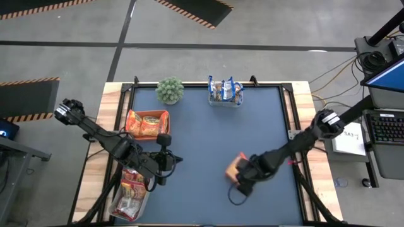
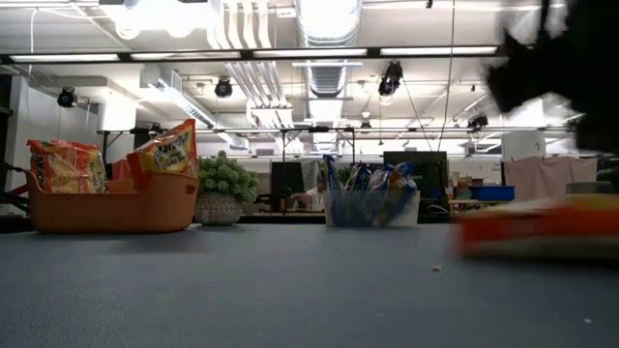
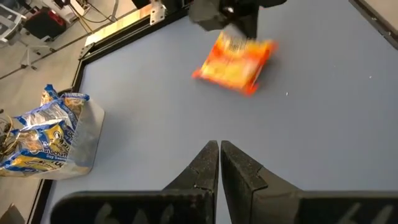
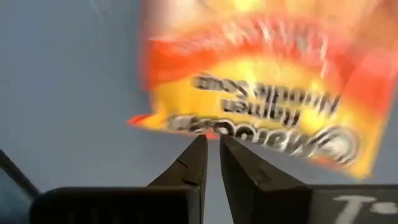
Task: Sort Maruchan noodles
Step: Put the orange noodle pack into the orange bin
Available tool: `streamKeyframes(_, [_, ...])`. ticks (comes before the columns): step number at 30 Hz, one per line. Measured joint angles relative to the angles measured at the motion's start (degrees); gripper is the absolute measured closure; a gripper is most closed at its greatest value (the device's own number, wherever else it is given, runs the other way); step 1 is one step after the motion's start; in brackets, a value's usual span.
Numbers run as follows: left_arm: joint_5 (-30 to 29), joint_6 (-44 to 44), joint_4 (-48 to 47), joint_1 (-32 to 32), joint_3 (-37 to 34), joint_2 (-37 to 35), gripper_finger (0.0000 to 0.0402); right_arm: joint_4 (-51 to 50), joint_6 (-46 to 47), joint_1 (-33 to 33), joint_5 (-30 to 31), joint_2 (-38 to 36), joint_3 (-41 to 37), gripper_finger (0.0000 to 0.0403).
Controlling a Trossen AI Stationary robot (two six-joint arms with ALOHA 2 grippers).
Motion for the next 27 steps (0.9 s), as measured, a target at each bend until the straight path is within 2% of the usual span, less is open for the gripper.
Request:
streamKeyframes(3, [0.01,-0.16,1.77,0.0,0.0,0.0,0.0402,-0.28,-7.73,-2.63,10.09,-0.55,4.68,0.0369])
streamKeyframes(7, [0.01,-1.46,3.81,0.0,-0.05,0.0,0.0402,-0.84,-17.21,-4.61,14.83,-1.5,9.34,0.0369])
streamKeyframes(12, [0.0,-1.53,7.85,0.0,-1.08,0.25,0.0401,-0.65,-24.52,-4.92,21.68,-2.77,10.49,0.0369])
streamKeyframes(18, [0.03,0.13,17.46,0.43,-4.4,3.3,0.0401,1.1,-29.1,-4.76,28.62,-3.01,5.94,0.0369])
streamKeyframes(24, [0.04,0.27,23.33,2.11,-4.59,8.71,0.0401,12.25,-31.08,-4.78,29.79,-3.28,-3.67,0.0369])
streamKeyframes(27, [0.34,0.29,26.59,3.4,-4.59,11.34,0.0401,17.17,-30.69,-4.78,32.48,-3.3,-8.05,0.0369])
